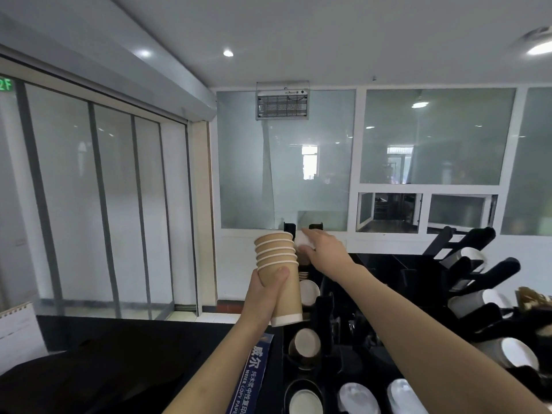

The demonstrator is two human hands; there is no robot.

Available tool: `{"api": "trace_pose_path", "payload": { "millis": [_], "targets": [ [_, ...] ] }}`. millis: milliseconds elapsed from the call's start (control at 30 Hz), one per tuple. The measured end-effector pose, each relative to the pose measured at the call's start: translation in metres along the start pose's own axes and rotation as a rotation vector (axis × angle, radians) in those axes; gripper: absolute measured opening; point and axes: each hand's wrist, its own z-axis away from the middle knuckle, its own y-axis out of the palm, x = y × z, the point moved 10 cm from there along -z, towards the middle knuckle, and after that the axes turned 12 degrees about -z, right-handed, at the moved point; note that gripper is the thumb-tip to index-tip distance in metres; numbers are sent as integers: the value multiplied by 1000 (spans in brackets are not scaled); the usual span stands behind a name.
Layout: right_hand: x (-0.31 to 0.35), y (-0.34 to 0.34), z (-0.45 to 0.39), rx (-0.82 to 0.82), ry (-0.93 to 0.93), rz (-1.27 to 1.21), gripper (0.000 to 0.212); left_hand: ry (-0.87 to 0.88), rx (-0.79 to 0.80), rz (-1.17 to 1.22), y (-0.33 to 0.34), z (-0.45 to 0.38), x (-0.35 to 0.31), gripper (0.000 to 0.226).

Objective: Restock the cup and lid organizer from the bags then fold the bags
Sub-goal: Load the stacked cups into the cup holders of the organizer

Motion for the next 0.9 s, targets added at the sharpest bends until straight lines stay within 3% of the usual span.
{"api": "trace_pose_path", "payload": {
  "millis": [100, 233, 400, 533, 633, 733, 800, 900],
  "targets": [
    [-5, 2, -2, -17, 19, -22, 55, 12, 3, -17, 1, 1, 0, 61],
    [-8, 5, -1, -34, 38, -57, 57, 14, -14, -33, -1, 2, -2, 83],
    [-11, 4, 0, 17, 74, -113, 60, 6, -28, -51, -3, 4, -3, 80],
    [-8, -7, 21, 23, 113, -280, 64, -43, 2, -75, -3, 4, 0, 92],
    [-3, -34, 54, -201, 101, -480, 47, -53, -10, -73, -5, 10, -1, 88],
    [-1, -47, 97, -363, 115, -673, 22, -57, -72, 63, -9, 13, -4, 61],
    [5, -46, 121, -375, 99, -738, 20, 2, -101, 87, -9, 15, -16, 56],
    [25, -33, 143, -262, 28, -846, 24, 112, -84, 86, 0, 22, -40, 66]
  ]
}}
